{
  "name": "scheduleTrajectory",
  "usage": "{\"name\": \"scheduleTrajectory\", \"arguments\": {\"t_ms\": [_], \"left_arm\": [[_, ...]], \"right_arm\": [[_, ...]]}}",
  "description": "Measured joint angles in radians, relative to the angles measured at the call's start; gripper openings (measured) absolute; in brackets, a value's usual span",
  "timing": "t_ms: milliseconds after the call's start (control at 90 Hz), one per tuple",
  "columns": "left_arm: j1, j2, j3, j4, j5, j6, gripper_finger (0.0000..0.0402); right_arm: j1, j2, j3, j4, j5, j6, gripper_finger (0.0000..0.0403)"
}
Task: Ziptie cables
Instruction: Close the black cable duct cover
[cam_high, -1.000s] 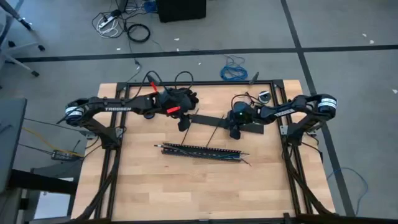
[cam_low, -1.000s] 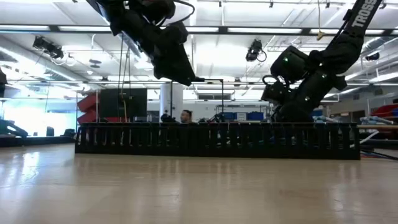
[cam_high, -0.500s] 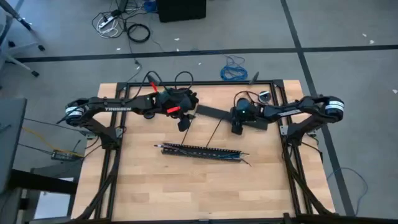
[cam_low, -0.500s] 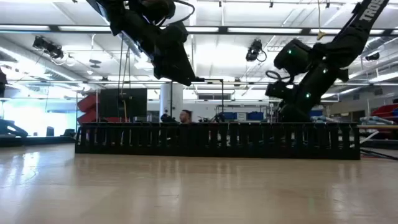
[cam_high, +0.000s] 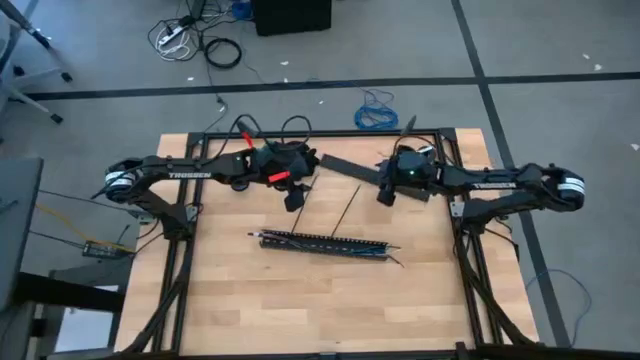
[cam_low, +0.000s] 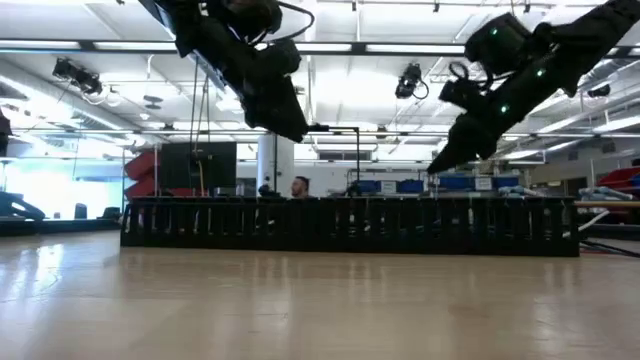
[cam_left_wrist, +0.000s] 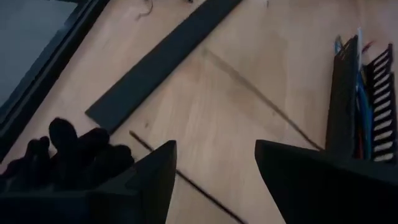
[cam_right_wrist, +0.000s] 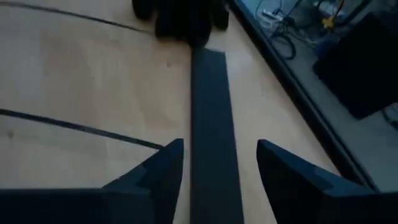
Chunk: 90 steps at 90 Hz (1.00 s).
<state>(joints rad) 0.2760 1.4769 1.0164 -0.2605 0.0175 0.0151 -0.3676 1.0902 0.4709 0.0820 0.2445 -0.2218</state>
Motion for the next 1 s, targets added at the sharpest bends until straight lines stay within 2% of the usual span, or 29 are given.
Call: {"name": "scheduleTrajectory", "arguments": {"t_ms": [211, 433, 711, 1000], "left_arm": [[0.000, 0.000, 0.000, -0.019, -0.007, 0.000, 0.0213], [0.000, 0.000, 0.000, -0.007, -0.009, -0.020, 0.0213], [-0.001, 0.000, 0.000, 0.114, -0.009, -0.033, 0.0213], [-0.009, 0.000, 0.000, 0.113, -0.009, -0.054, 0.0213]], "right_arm": [[0.001, -0.050, 0.000, -0.032, -0.038, 0.028, 0.0154], [0.004, -0.050, 0.000, -0.025, -0.038, 0.067, 0.0157], [0.008, -0.050, 0.000, 0.052, -0.038, 0.034, 0.0156], [0.008, -0.050, 0.000, 0.086, -0.038, 0.046, 0.0155]]}}
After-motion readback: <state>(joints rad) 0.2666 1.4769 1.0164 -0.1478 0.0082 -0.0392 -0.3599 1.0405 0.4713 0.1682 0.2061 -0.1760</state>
